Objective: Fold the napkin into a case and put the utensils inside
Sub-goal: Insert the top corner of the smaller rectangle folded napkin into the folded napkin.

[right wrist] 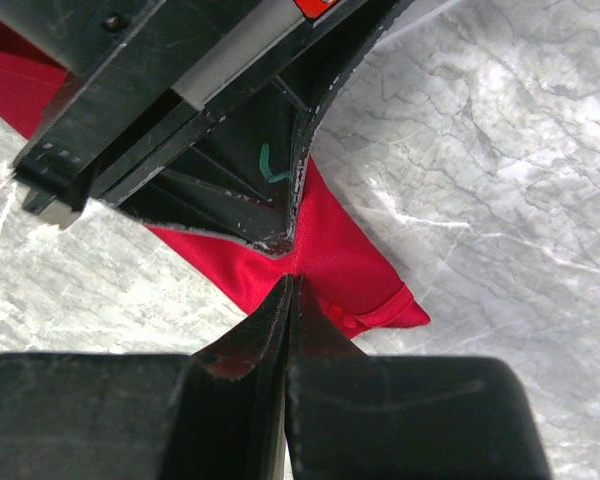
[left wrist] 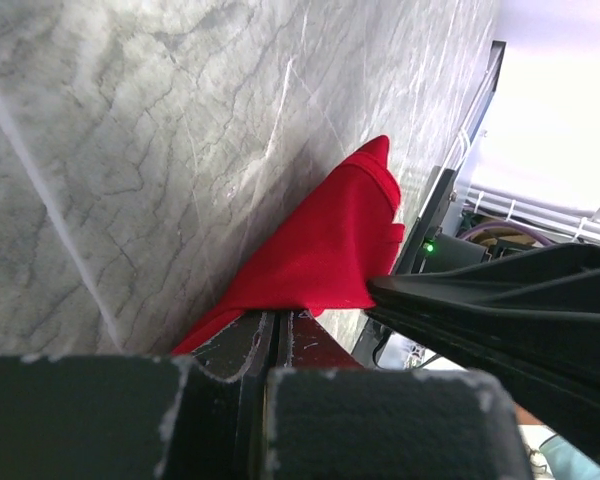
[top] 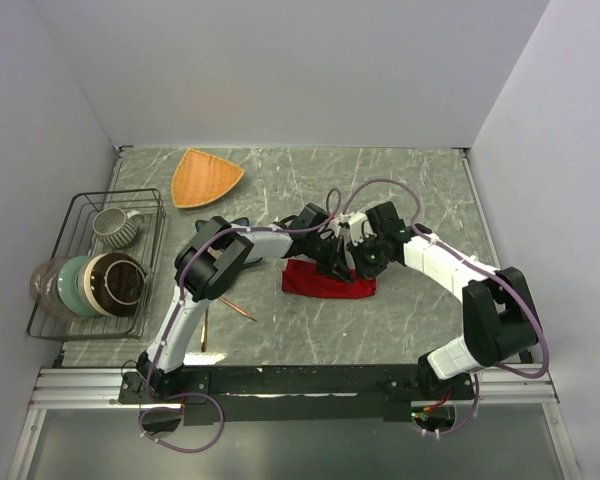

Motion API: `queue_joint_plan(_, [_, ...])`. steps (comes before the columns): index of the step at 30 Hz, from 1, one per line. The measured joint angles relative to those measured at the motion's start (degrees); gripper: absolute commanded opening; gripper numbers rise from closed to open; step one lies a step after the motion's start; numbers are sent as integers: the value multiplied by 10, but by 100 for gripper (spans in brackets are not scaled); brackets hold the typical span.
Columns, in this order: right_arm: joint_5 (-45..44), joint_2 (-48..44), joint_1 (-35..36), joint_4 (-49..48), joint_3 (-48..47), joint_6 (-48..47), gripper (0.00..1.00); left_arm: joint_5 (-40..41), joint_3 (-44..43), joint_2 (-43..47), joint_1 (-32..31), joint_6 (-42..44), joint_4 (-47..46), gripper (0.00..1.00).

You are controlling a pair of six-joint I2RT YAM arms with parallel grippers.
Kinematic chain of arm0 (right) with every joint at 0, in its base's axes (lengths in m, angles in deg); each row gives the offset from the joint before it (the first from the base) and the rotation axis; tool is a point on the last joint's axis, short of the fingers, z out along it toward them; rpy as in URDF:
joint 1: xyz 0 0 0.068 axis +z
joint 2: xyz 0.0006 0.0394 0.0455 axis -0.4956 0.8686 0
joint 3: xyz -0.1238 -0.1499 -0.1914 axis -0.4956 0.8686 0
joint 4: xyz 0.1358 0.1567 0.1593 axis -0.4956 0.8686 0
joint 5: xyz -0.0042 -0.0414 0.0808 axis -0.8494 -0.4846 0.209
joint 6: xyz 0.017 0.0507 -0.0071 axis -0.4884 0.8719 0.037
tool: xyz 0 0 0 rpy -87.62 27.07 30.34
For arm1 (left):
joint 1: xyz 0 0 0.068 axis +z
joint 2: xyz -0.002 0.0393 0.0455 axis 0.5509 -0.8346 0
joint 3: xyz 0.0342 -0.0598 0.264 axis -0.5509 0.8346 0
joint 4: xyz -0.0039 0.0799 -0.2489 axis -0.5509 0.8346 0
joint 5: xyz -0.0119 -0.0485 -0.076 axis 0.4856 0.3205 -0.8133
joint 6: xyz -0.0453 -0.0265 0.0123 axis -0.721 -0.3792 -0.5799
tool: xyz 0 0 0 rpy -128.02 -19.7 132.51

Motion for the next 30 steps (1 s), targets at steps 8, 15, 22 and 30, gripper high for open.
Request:
queue_joint_plan(8, [-24,55,2,-17,0,6,0,-17,19,1,5,-15,-40,1])
queue_joint_plan(15, [-28,56,3,-24,0,12,0,-33,34,7,6,-35,-83,1])
queue_joint_plan(22, [-28,44,3,-17,-2,18,0,-41,33,7,7,-52,-96,1])
queue_joint_plan(30, [-27,22,3,-2,-13,26,0,-38,32,-9,18,-65,-96,1])
